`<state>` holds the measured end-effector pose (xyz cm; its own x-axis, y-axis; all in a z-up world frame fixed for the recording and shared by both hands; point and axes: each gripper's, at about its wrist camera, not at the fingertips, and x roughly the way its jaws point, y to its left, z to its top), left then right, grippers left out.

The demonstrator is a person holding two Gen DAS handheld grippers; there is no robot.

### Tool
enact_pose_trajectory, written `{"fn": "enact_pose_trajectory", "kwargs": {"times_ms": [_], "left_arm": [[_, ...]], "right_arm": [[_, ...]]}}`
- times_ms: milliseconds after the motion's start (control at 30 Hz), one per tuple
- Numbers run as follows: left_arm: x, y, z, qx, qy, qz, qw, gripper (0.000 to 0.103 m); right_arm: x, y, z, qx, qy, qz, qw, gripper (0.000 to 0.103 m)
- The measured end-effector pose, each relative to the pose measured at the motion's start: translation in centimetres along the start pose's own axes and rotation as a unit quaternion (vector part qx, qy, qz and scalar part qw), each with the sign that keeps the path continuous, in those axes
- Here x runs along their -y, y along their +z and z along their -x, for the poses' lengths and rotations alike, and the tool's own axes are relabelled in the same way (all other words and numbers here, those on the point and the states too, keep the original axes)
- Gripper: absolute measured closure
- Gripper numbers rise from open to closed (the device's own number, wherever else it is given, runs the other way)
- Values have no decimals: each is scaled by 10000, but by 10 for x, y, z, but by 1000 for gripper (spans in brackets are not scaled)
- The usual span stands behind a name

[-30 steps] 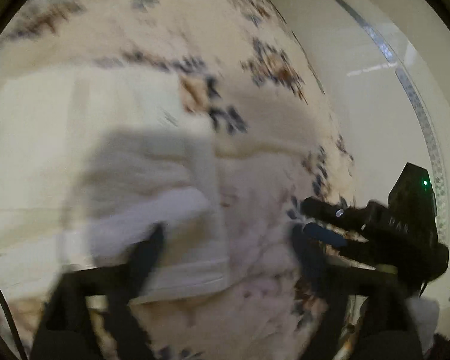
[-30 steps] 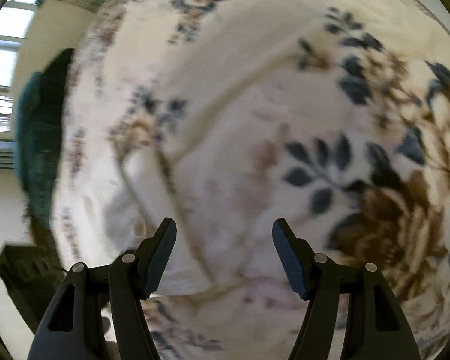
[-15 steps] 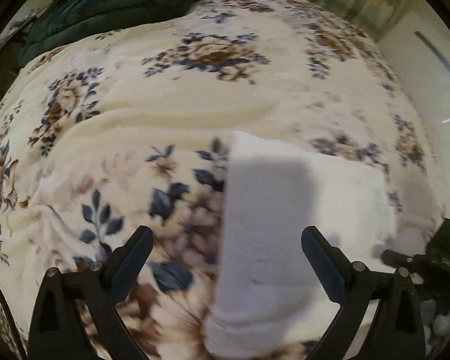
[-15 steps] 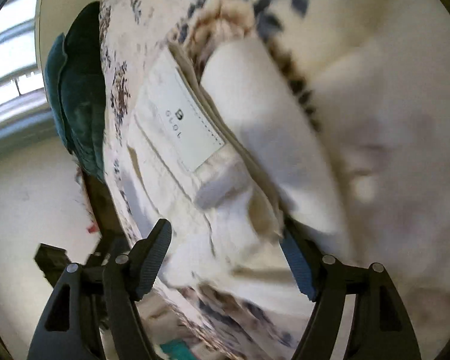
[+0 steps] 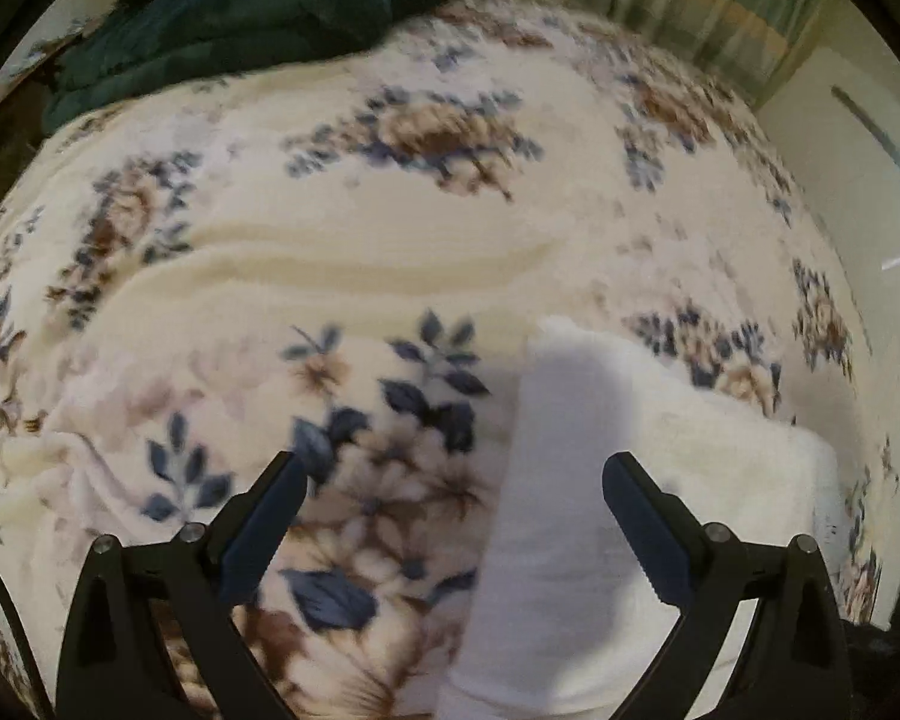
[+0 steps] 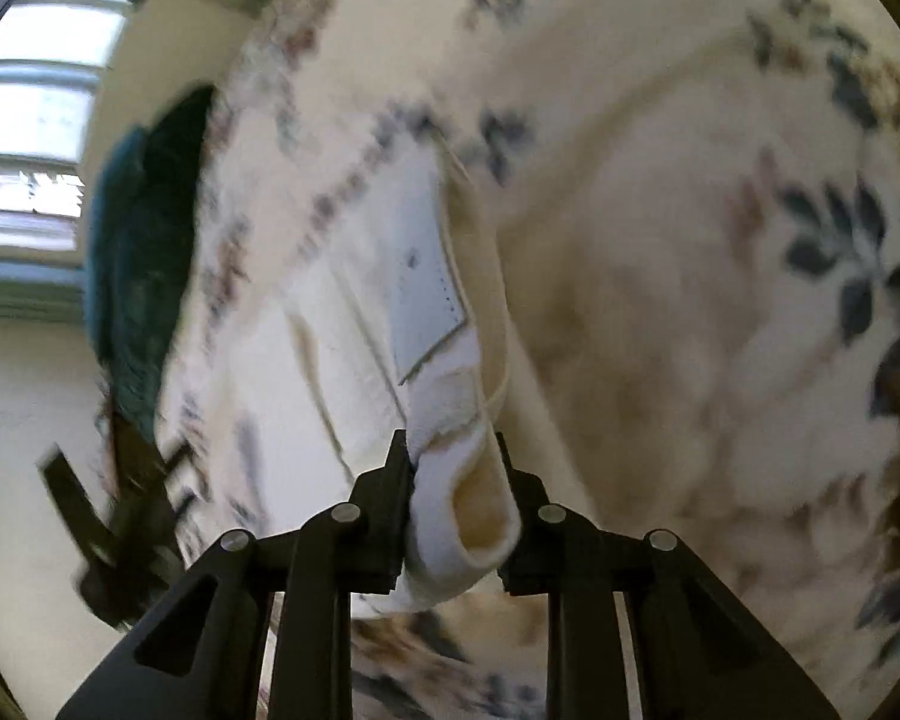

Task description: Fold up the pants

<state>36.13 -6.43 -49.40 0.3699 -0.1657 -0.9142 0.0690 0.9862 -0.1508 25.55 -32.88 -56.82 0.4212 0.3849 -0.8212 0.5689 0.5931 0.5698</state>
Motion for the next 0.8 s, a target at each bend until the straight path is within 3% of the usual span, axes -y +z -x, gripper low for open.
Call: {"fn": "enact_pose_trajectory", "kwargs": {"times_ms": [100, 200, 267, 567, 800], "left_arm": [[16, -4, -30, -604, -292, -170, 9976, 2], [27, -12, -57, -956, -367, -356, 9941, 2], [30, -17, -72, -1098, -486, -364, 9921, 0], [11, -10, -99, -1518, -1179, 434, 9804, 0], [9, -1, -109, -1779, -1288, 631, 9735, 0]], "right_arm": [[2, 12, -15, -275, -293, 314, 9987, 65], [3, 27, -19, -569, -130, 255, 9980, 61], [3, 34, -18, -549, -69, 220, 9982, 48], [13, 57, -30, -485, 206, -208, 9984, 47], [-4, 72, -44, -542, 30, 84, 9985, 47]]}}
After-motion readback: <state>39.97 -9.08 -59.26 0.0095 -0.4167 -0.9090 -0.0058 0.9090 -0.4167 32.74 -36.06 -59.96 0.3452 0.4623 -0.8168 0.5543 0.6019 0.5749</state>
